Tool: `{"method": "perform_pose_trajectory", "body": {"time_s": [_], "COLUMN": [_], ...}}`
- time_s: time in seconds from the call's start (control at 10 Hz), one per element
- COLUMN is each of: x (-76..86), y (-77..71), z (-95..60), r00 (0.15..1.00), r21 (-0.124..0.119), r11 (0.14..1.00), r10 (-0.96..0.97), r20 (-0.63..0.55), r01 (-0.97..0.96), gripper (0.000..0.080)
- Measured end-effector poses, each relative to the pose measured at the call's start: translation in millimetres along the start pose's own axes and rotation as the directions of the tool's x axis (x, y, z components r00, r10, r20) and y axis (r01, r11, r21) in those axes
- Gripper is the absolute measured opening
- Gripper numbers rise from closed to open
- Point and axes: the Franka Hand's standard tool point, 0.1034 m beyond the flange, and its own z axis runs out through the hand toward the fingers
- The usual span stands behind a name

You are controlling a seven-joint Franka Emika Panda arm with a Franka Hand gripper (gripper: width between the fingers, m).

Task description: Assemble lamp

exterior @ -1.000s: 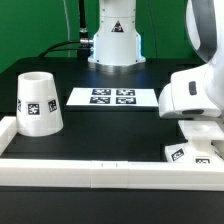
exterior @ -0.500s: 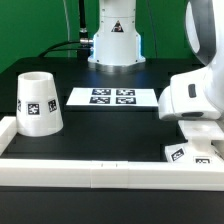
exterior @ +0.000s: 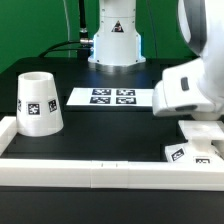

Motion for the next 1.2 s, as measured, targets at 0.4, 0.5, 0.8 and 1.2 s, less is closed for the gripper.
{"method": "perform_pose_trajectory", "body": {"time_s": [0.4, 0.5, 0.8, 1.2], "x": [-36.0, -29.4, -14.6, -17.1], "y": [12.2, 11.4, 10.8, 32.1], "z": [-66.6, -62.7, -71.1, -122.1], "r00": [1.000, 0.998, 0.984, 0.896], "r21": [0.014, 0.013, 0.012, -0.022], "r11": [1.000, 1.000, 1.000, 0.996], "r10": [-0.013, -0.011, -0.007, -0.088], "r20": [-0.015, -0.054, -0.181, -0.436], "r01": [0.013, 0.012, 0.010, 0.088], "gripper": [0.0574, 0.0574, 0.0574, 0.0574]}}
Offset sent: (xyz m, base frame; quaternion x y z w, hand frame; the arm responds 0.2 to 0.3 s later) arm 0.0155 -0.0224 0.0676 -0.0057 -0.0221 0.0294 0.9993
